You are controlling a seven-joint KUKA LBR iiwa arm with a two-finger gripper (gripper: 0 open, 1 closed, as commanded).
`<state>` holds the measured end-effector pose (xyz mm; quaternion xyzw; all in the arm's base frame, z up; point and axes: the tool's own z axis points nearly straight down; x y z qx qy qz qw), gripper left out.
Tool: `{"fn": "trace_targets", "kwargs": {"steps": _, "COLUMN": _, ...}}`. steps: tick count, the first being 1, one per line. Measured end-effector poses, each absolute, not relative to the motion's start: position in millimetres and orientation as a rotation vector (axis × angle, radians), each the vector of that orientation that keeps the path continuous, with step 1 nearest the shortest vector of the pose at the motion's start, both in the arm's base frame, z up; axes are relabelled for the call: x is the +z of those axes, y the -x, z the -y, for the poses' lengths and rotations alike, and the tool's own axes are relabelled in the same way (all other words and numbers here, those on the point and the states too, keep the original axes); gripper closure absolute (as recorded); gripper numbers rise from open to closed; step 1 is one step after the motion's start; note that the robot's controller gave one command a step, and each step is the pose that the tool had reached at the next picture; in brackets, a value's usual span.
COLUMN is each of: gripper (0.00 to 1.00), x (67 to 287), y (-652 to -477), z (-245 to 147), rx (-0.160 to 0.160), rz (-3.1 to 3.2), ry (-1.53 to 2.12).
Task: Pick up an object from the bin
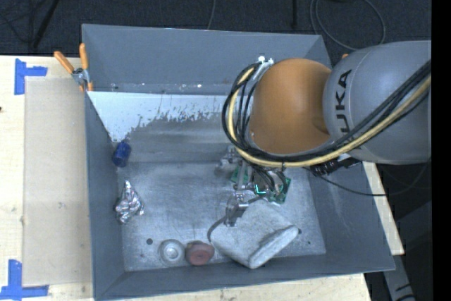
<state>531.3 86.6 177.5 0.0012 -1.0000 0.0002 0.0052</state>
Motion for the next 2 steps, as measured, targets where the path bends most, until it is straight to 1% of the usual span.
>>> {"fn": "trace_targets", "kwargs": {"steps": 1, "gripper": 0.00, "x": 75, "y": -477.6, "z": -116, "rx": 0.003, "rz": 3.154, "ry": 0.030}}
{"fn": "trace_targets", "kwargs": {"steps": 2, "gripper": 0.00, "x": 75, "y": -474.2, "z": -143, "rx": -0.002, "rz": 3.155, "ry": -0.078}}
